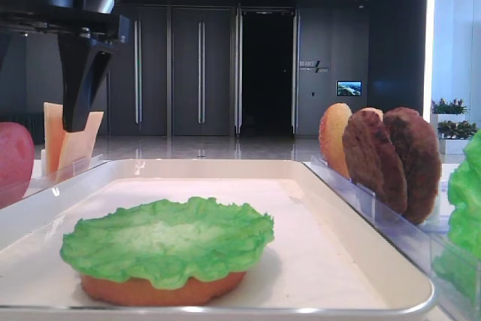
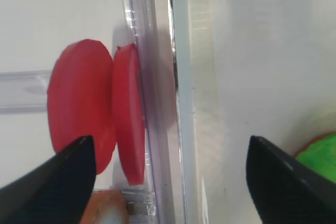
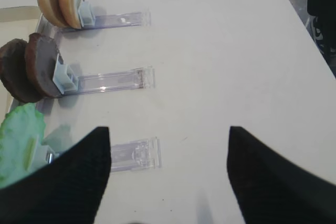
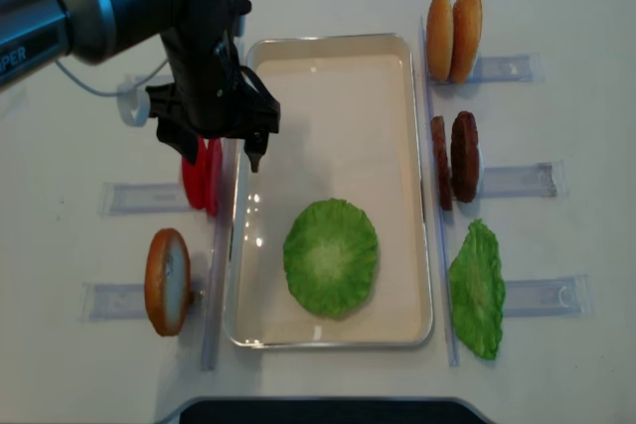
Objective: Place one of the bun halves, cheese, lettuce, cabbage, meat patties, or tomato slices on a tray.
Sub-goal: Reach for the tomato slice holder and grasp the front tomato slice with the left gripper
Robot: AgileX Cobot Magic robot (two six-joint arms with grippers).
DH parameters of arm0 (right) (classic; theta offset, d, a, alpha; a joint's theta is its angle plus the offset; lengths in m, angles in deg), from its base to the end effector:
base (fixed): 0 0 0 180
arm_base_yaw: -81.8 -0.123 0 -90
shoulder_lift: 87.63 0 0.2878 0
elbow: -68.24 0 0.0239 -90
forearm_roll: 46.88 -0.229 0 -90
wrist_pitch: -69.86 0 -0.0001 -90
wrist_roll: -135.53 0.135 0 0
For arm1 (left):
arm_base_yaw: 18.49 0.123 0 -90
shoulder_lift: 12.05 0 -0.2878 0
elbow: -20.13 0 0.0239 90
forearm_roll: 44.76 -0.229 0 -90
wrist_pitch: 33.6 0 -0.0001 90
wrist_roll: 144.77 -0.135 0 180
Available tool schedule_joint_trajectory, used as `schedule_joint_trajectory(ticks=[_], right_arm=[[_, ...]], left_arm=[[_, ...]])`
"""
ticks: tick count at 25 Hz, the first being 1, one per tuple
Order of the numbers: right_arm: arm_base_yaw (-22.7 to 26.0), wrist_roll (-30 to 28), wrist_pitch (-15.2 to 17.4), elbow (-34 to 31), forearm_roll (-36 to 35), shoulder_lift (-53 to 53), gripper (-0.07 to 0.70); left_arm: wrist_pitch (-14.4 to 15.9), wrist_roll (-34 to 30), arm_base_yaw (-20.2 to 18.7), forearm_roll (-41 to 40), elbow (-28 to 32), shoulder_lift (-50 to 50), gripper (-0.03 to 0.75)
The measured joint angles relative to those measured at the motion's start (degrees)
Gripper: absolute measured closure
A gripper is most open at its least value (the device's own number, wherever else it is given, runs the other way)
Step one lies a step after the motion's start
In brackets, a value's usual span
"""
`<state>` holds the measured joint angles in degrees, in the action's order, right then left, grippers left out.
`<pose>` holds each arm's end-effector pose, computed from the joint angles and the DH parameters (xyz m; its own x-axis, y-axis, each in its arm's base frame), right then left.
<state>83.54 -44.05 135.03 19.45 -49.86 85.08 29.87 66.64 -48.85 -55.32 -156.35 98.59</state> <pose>0.0067 0.0062 0.2372 -0.5182 0.0449 -0.8541 0.0051 0.9988 0.0494 0.2929 -0.1459 0.1874 -0.9909 0.0676 -0.1165 0.0529 0.9908 0.1248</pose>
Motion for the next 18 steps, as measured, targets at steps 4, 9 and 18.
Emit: schedule_joint_trajectory(ticks=[4, 9, 18], right_arm=[[0.0, 0.0, 0.0, 0.0, 0.0, 0.0, 0.150], [0.0, 0.0, 0.0, 0.0, 0.0, 0.0, 0.150], [0.0, 0.0, 0.0, 0.0, 0.0, 0.0, 0.150]], left_arm=[[0.0, 0.0, 0.0, -1.0, 0.0, 1.1, 0.024], [-0.1, -0.3, 0.0, -1.2, 0.0, 2.6, 0.024], [0.1, -1.8, 0.0, -1.8, 0.0, 3.1, 0.170]])
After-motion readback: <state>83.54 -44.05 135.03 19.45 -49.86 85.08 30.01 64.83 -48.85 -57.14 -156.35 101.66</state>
